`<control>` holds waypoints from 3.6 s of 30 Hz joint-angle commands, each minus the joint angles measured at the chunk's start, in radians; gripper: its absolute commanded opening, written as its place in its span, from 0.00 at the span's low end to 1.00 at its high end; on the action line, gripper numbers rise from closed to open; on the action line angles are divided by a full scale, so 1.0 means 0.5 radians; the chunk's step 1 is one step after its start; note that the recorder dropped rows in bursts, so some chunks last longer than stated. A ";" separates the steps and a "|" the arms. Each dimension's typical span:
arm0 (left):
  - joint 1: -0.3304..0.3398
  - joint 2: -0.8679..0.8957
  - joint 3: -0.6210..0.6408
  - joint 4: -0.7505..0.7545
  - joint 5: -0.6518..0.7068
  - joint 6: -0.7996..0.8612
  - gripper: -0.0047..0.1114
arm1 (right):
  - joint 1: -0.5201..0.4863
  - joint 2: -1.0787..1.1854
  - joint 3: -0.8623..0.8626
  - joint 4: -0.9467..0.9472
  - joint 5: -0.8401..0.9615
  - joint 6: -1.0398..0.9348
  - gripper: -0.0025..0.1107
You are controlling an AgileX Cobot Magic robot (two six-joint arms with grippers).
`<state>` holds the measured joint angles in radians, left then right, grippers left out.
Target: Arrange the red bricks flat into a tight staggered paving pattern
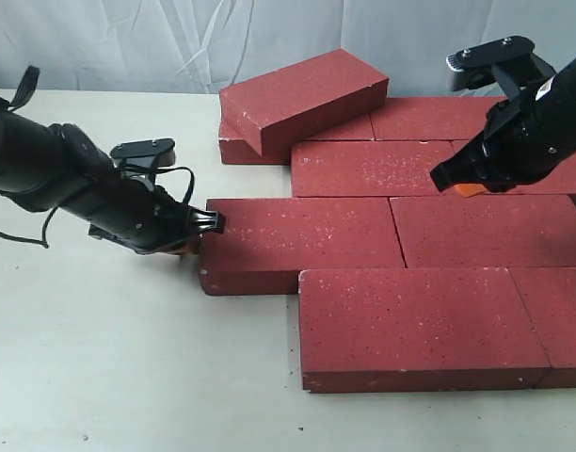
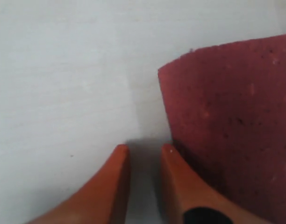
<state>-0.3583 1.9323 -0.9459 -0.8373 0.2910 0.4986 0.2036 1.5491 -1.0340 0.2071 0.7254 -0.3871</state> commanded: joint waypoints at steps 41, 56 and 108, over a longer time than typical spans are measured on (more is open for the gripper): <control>0.291 0.767 -1.763 0.159 0.677 0.069 0.04 | -0.207 2.104 -2.612 0.195 -0.207 0.290 0.01; 0.232 0.864 -1.898 0.181 0.675 0.069 0.04 | -0.167 2.119 -2.653 0.337 -0.094 0.056 0.01; 0.488 0.510 -1.348 0.393 0.674 -0.092 0.04 | -0.067 1.908 -2.576 0.043 0.270 0.262 0.01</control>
<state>-0.1013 2.1568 -1.5829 -0.6093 0.6539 0.4497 0.1717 2.4639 -2.2575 0.2245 0.8323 -0.2613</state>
